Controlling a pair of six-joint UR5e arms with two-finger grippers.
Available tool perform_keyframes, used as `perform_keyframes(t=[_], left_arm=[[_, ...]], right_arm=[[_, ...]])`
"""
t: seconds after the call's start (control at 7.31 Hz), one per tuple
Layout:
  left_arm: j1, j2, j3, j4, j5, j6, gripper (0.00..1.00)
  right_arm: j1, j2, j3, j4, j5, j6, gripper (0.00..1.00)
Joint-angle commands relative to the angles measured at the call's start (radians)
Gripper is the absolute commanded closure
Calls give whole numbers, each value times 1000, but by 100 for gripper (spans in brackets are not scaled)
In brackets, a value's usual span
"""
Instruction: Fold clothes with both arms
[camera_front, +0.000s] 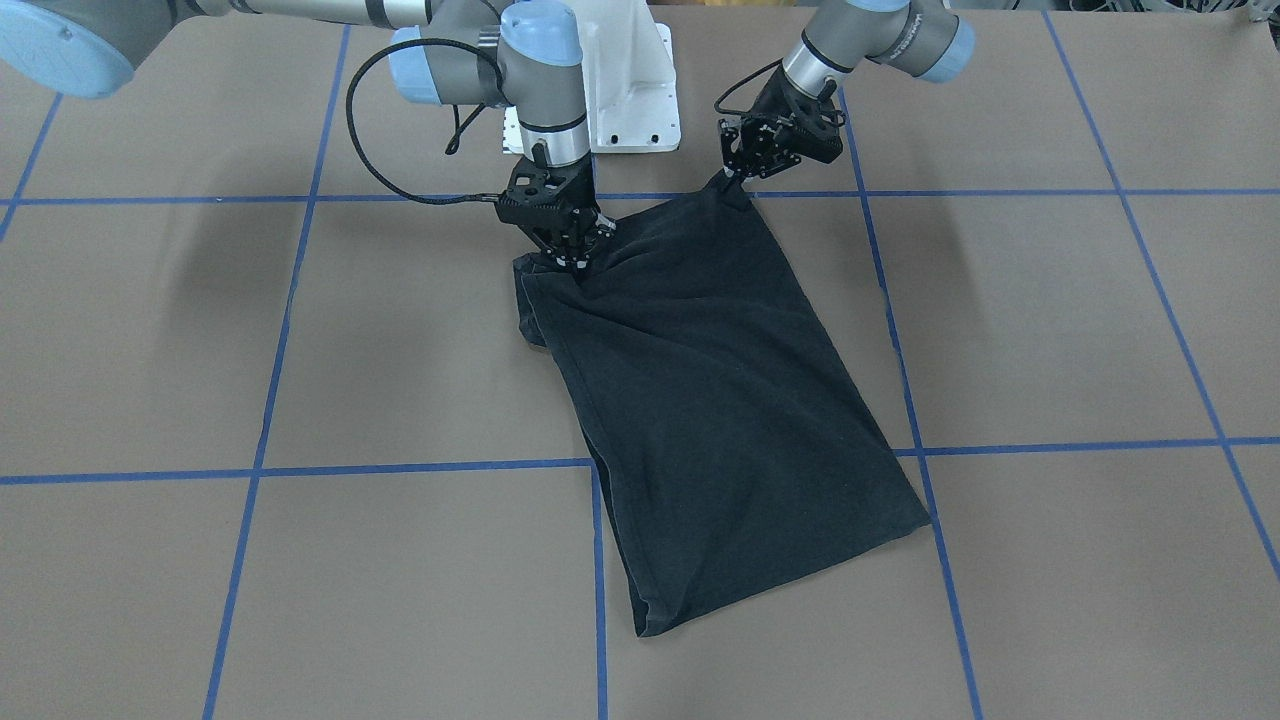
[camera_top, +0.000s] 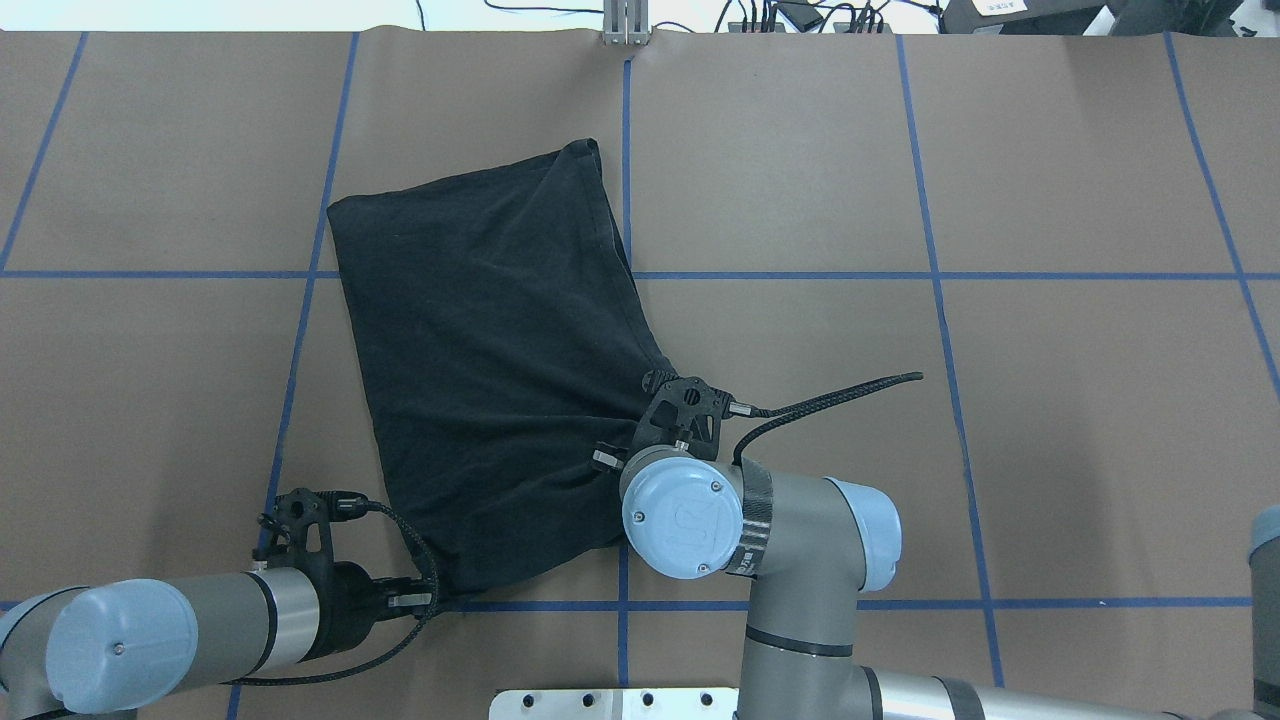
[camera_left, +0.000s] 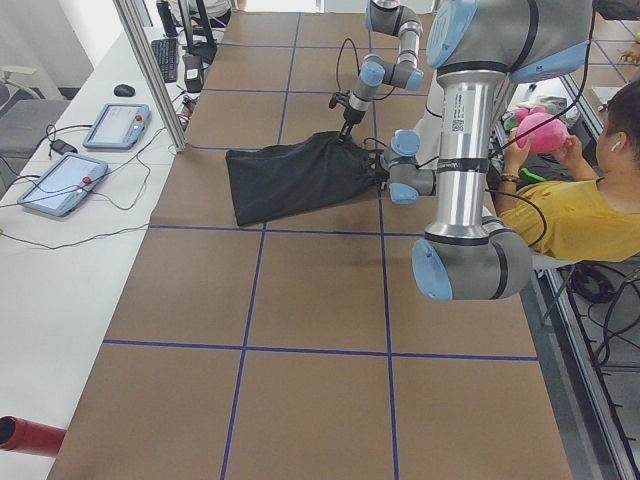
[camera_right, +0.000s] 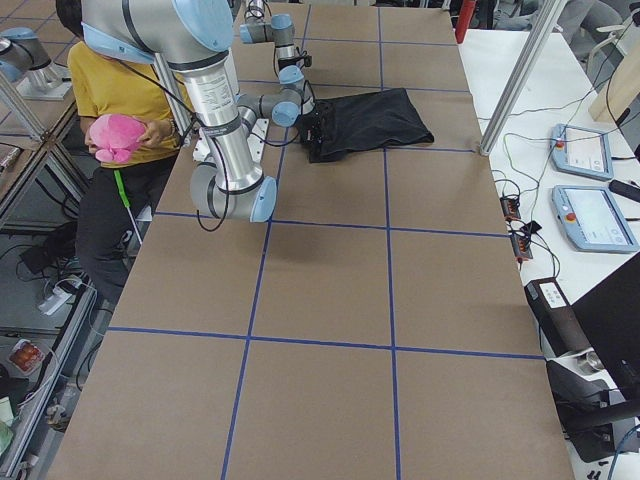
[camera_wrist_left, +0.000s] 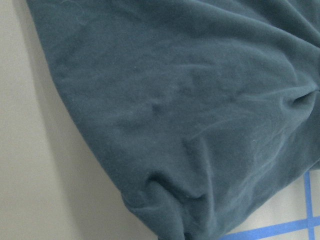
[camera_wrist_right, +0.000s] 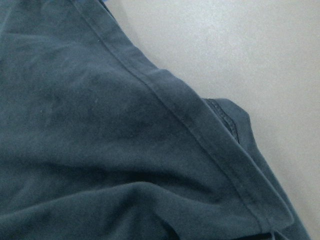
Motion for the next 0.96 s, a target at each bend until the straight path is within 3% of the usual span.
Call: perform_keyframes(t=[0.0, 0.27, 0.41, 0.68, 0.82], left_arm=[[0, -20, -3, 0, -1, 0, 100], [-3, -46, -39, -1, -10, -3, 100], [-5, -43, -72, -2, -12, -3, 100], [-3, -34, -138, 0, -59, -82, 100], [0, -27, -182, 3, -64, -86, 100]], right_arm=[[26, 5, 19, 0, 9, -1, 100], [36, -20, 111, -3, 38, 2, 100], [32, -84, 204, -29, 57, 5, 100], [-87, -243, 477, -133, 46, 20, 100], [-150, -253, 560, -196, 31, 66, 100]])
